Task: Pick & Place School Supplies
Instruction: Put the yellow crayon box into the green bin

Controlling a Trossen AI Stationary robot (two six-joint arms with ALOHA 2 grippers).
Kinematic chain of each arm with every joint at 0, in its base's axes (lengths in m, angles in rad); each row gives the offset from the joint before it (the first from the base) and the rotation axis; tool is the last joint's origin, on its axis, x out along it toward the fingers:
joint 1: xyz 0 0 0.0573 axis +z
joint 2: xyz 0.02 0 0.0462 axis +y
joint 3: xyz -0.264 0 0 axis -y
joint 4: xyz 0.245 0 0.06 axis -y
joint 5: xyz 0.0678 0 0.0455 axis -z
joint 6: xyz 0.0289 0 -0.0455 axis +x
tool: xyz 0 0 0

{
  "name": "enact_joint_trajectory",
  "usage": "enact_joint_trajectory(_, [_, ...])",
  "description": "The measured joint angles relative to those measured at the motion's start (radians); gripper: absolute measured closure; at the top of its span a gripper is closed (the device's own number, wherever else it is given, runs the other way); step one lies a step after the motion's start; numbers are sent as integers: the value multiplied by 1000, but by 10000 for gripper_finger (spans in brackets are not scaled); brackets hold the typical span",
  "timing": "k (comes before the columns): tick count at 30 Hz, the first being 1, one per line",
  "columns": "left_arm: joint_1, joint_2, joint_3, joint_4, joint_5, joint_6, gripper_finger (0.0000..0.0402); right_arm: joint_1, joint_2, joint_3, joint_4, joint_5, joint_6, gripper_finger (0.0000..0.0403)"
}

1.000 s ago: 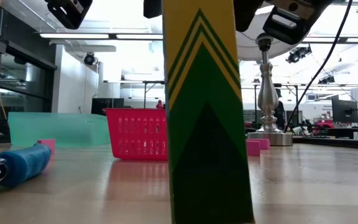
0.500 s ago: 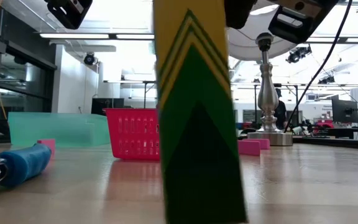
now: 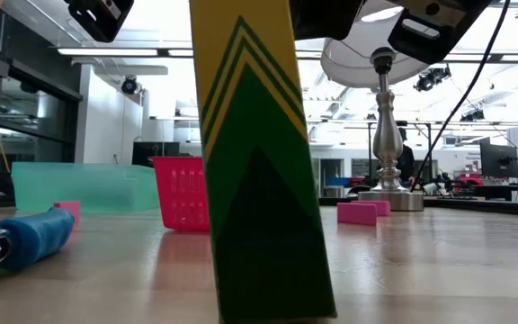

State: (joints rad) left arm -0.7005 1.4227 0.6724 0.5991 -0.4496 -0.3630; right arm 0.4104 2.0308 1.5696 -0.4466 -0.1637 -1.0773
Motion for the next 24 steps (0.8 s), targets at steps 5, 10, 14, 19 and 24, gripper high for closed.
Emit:
enact_joint_trajectory(5, [0, 0, 0, 0, 0, 0, 232, 21, -5, 0, 0, 56, 6, 399])
enact_joint_trajectory(10, [0, 0, 0, 0, 0, -1, 232, 38, -20, 6, -29, 102, 76, 399])
enact_joint_trajectory(14, [0, 0, 0, 8, 0, -1, 232, 40, -35, 9, -44, 137, 142, 399])
enact_joint_trajectory(19, [0, 0, 0, 19, 0, 0, 232, 40, -66, 9, -50, 181, 263, 399])
enact_joint_trajectory(24, [0, 0, 0, 26, 0, 7, 232, 41, -86, 10, -50, 245, 341, 400])
